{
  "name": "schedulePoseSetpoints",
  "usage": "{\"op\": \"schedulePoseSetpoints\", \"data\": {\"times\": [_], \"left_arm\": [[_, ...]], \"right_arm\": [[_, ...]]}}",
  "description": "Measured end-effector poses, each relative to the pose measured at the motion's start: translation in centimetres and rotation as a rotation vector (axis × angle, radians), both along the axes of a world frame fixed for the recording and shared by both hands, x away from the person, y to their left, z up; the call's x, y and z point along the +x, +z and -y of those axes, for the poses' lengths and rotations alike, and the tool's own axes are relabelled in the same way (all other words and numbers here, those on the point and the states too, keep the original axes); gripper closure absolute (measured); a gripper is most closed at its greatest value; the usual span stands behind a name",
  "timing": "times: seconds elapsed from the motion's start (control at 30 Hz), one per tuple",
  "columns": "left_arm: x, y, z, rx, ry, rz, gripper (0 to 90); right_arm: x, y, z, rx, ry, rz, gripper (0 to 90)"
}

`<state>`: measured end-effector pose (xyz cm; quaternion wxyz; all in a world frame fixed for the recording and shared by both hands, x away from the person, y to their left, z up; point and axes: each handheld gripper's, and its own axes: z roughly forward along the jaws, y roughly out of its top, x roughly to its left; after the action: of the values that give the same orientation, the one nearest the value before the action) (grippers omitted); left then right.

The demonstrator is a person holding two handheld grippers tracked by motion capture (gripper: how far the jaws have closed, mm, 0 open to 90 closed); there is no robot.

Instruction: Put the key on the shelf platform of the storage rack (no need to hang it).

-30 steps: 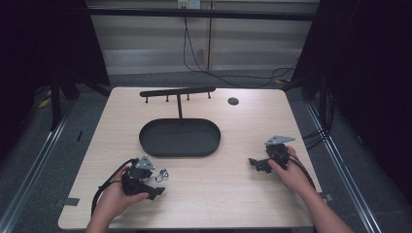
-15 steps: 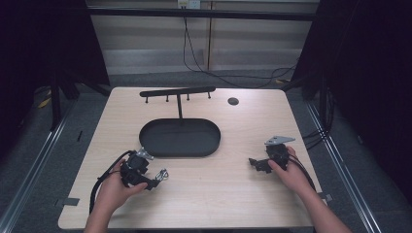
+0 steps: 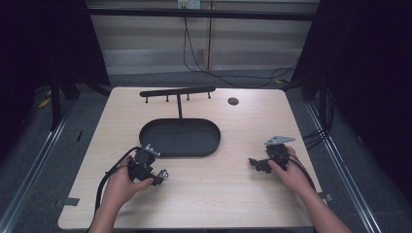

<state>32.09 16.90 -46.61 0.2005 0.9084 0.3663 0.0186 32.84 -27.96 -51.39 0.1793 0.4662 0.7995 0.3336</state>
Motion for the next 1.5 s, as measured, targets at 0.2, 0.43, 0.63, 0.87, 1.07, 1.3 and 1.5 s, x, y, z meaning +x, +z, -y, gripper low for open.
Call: {"op": "schedulePoseSetpoints", "data": {"times": [0.2,0.43,0.63,0.87,1.07,1.3,1.5], "left_arm": [[0.3,-0.3,0.9,0.041,-0.010,-0.025,43.7],[0.3,-0.4,1.6,0.083,-0.010,-0.028,48.7],[0.4,-0.3,2.1,0.124,-0.007,-0.018,55.0],[0.7,-0.2,2.3,0.130,0.005,-0.027,64.4],[1.0,-0.1,2.5,0.139,0.028,-0.049,67.5],[1.2,0.0,2.3,0.118,0.038,-0.089,67.9],[1.2,0.3,2.0,0.086,0.036,-0.111,67.8]], "right_arm": [[0.0,0.0,0.0,0.000,-0.001,0.000,5.2],[-0.1,0.0,0.0,-0.002,-0.009,0.005,5.2],[-0.1,0.0,0.0,-0.002,-0.008,0.005,5.2],[-0.1,0.0,0.0,-0.002,-0.008,0.006,5.2],[-0.1,0.0,0.1,-0.003,-0.008,0.006,5.2],[-0.1,0.0,0.1,-0.003,-0.008,0.006,5.1],[-0.1,0.0,0.1,-0.004,-0.009,0.006,5.1]]}}
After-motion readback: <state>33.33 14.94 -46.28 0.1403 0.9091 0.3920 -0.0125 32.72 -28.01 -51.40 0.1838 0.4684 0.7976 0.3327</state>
